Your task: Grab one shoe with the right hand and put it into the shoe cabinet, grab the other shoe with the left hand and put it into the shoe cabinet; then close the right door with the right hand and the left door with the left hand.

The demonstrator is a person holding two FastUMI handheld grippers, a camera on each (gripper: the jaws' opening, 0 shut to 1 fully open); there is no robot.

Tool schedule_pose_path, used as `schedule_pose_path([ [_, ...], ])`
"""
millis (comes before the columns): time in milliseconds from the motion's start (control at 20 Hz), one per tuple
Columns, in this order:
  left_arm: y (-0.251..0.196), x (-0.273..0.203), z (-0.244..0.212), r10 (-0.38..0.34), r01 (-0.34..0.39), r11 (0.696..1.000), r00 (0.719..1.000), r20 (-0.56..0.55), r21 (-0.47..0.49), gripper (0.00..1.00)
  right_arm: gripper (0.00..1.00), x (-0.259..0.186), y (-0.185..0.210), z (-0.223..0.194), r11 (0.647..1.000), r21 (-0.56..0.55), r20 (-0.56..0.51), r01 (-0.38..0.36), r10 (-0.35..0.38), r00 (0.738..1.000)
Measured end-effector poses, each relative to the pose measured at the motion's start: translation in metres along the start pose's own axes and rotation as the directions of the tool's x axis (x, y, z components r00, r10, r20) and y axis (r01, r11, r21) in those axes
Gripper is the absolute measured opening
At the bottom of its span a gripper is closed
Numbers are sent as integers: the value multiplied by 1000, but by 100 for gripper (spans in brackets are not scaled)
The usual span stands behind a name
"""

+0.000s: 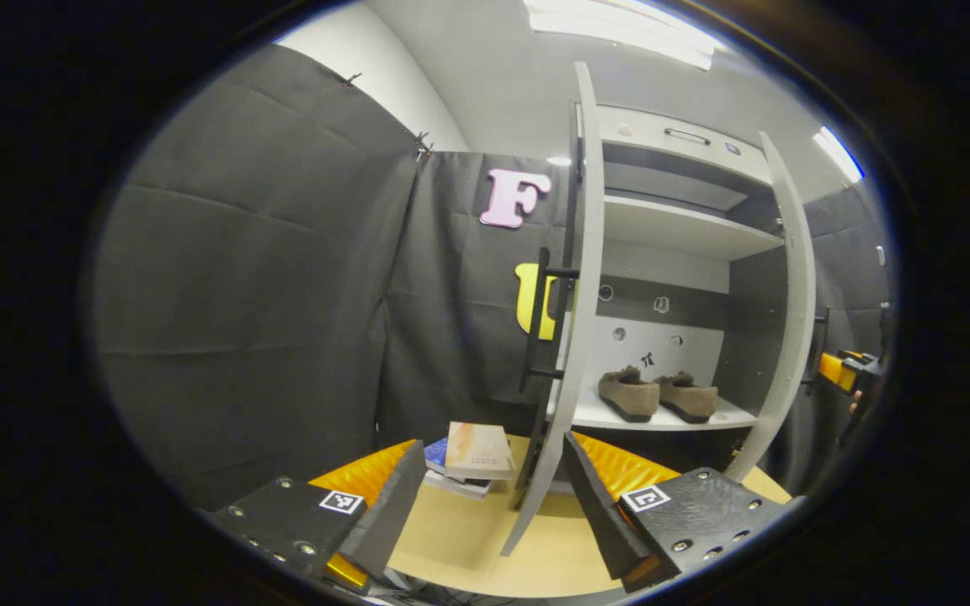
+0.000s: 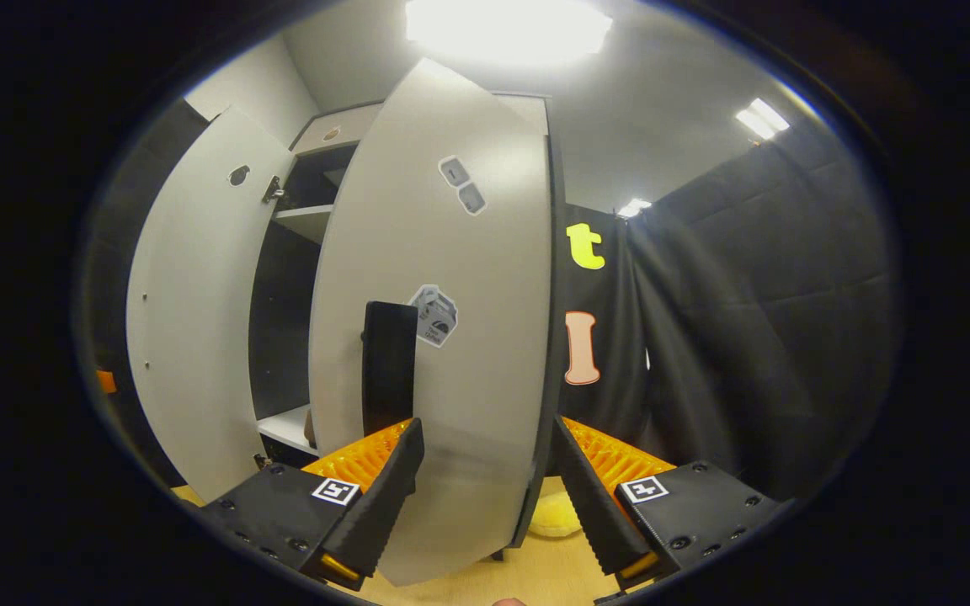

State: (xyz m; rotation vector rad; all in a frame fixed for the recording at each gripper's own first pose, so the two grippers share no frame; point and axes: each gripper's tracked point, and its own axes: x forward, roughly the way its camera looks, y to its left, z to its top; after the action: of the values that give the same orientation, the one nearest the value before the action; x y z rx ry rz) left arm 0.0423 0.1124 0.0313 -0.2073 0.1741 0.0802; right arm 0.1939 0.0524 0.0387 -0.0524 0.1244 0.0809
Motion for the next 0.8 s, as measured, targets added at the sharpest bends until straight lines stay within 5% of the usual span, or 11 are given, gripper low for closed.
schedule_pose_path([
  [400, 18, -5, -3, 51, -51, 999, 999, -11, 0, 95, 95, 27, 22, -10, 998, 8, -24, -54, 54, 998],
  [800, 41, 35, 29, 94, -95, 996, 995, 39, 2, 95, 98, -7, -15, -14, 1000, 20, 1, -16, 16, 1000],
])
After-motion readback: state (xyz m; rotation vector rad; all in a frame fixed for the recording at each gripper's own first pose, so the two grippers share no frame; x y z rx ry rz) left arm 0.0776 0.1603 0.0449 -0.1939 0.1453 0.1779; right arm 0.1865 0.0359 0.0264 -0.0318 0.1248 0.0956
